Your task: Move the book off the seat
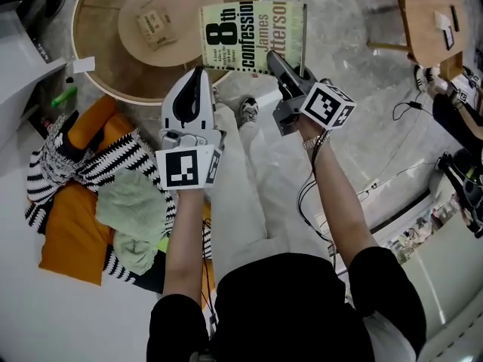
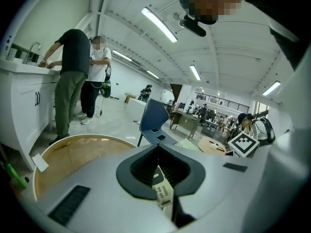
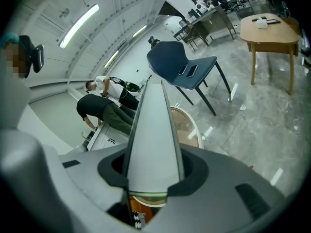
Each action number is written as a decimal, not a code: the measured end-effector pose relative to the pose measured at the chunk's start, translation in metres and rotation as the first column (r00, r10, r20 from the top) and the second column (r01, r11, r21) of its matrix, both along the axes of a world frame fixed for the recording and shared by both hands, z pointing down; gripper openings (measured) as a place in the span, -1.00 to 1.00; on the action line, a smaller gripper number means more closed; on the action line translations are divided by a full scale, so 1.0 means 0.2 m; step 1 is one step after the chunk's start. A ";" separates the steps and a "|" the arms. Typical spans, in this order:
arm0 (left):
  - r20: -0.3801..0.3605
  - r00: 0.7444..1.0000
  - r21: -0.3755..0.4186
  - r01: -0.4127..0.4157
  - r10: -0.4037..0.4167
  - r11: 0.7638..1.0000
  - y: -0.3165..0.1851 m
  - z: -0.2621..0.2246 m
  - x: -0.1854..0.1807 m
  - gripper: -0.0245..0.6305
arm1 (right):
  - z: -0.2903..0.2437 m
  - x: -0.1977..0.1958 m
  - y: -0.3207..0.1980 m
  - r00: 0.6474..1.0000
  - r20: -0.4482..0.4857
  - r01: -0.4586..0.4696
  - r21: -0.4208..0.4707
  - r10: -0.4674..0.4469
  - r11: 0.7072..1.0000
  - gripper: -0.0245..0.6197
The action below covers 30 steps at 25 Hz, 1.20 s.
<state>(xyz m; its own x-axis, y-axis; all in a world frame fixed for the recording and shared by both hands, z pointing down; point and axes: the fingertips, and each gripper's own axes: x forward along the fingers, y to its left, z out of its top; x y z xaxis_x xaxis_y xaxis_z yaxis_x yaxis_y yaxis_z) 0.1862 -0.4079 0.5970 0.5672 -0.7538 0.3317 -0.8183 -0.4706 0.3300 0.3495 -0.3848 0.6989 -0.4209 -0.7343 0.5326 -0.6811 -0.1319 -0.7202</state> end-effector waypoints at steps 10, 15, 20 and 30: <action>0.010 1.000 -0.045 -0.016 0.017 0.999 -0.13 0.26 0.02 -0.90 | 0.30 0.00 -0.19 0.998 -0.006 0.061 -0.003 -0.061 0.998 -0.43; 0.007 1.000 -0.053 -0.022 0.022 0.998 -0.13 0.38 0.03 -0.90 | 0.42 0.03 -0.19 0.999 0.010 0.054 -0.002 -0.054 0.999 -0.40; 0.011 0.999 -0.072 -0.034 0.035 0.997 -0.15 0.49 0.06 -0.90 | 0.53 0.08 -0.20 0.998 -0.010 0.054 -0.010 -0.054 0.998 -0.32; 0.010 0.997 -0.079 -0.076 0.077 0.994 -0.12 0.58 0.11 -0.90 | 0.72 0.13 -0.20 0.999 -0.014 0.040 -0.054 -0.041 0.998 -0.09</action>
<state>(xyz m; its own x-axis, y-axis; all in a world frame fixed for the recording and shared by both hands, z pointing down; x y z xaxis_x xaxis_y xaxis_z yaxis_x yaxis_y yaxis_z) 0.2073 -0.4324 0.7129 0.6175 -0.6796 0.3960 -0.7854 -0.5049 0.3581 0.3750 -0.4249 0.8430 -0.4410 -0.6871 0.5774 -0.6975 -0.1425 -0.7023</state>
